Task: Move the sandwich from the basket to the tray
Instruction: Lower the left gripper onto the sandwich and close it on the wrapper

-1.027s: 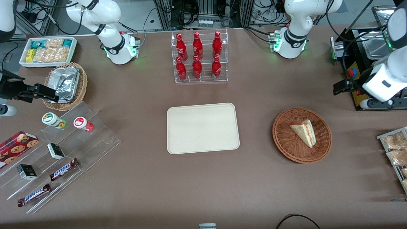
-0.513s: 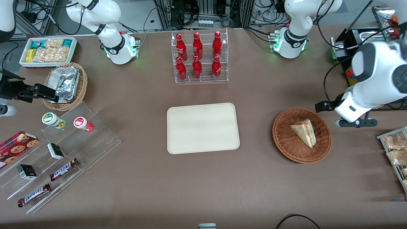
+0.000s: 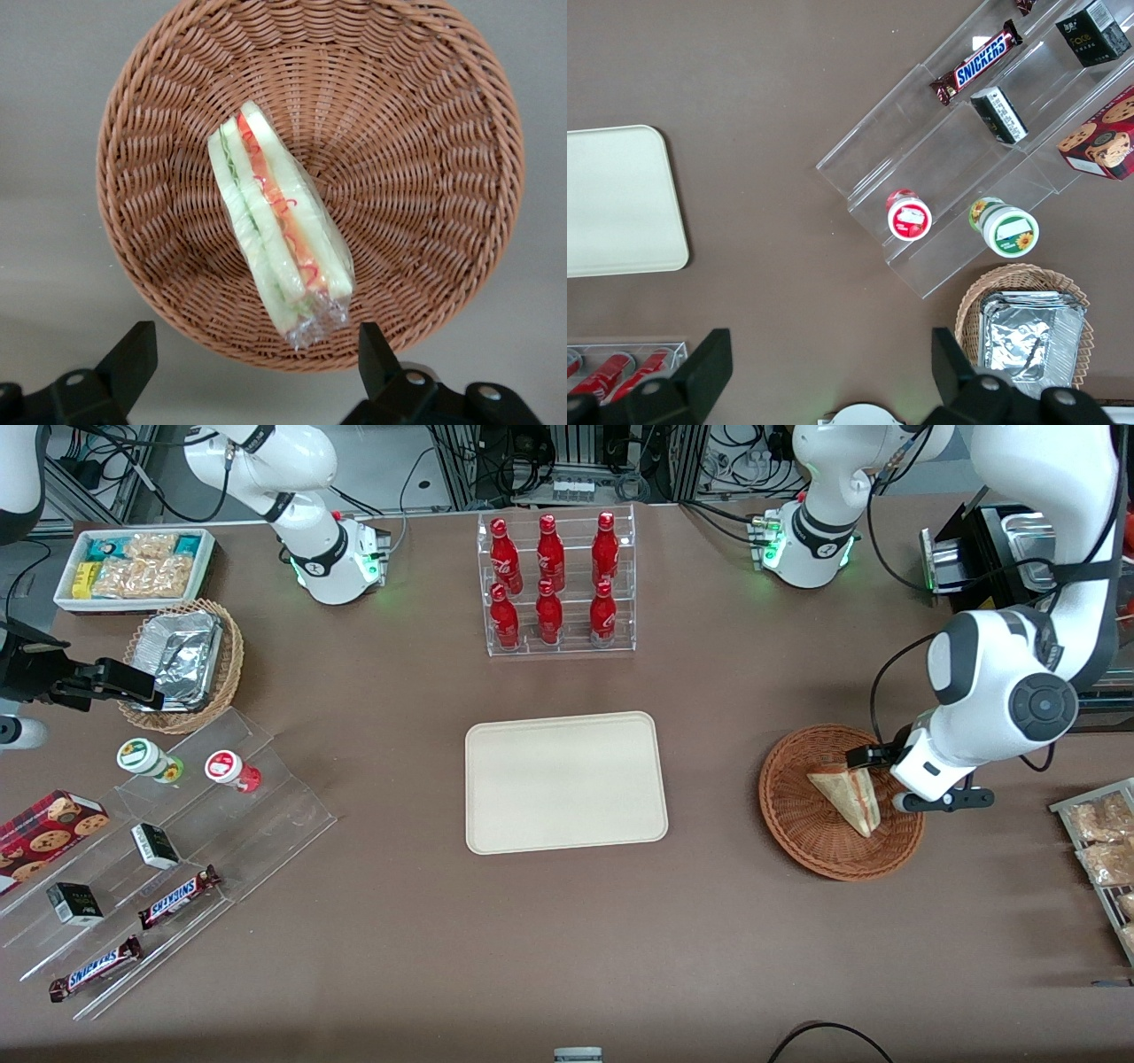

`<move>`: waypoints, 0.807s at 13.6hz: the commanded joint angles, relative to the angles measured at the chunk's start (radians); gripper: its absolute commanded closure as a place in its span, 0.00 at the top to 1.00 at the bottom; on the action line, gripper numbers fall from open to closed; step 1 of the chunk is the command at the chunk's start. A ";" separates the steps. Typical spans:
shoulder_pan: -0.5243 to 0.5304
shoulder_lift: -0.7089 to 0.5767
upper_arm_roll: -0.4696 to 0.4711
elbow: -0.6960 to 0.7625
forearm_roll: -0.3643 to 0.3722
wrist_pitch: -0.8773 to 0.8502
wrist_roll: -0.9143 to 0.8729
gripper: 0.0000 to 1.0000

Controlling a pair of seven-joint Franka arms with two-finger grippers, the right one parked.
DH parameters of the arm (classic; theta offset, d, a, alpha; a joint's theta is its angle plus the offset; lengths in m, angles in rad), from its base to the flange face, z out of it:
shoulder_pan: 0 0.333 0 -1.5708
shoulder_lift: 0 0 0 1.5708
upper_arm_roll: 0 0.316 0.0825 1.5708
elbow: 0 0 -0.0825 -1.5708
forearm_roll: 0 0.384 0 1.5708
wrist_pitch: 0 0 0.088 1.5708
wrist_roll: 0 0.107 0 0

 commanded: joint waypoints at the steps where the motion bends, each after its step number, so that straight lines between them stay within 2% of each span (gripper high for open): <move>1: -0.011 0.000 0.001 -0.008 0.011 0.037 -0.153 1.00; 7: -0.045 0.006 -0.001 -0.030 0.013 0.133 -0.473 1.00; 11: -0.043 -0.005 -0.001 -0.073 0.013 0.184 -0.512 1.00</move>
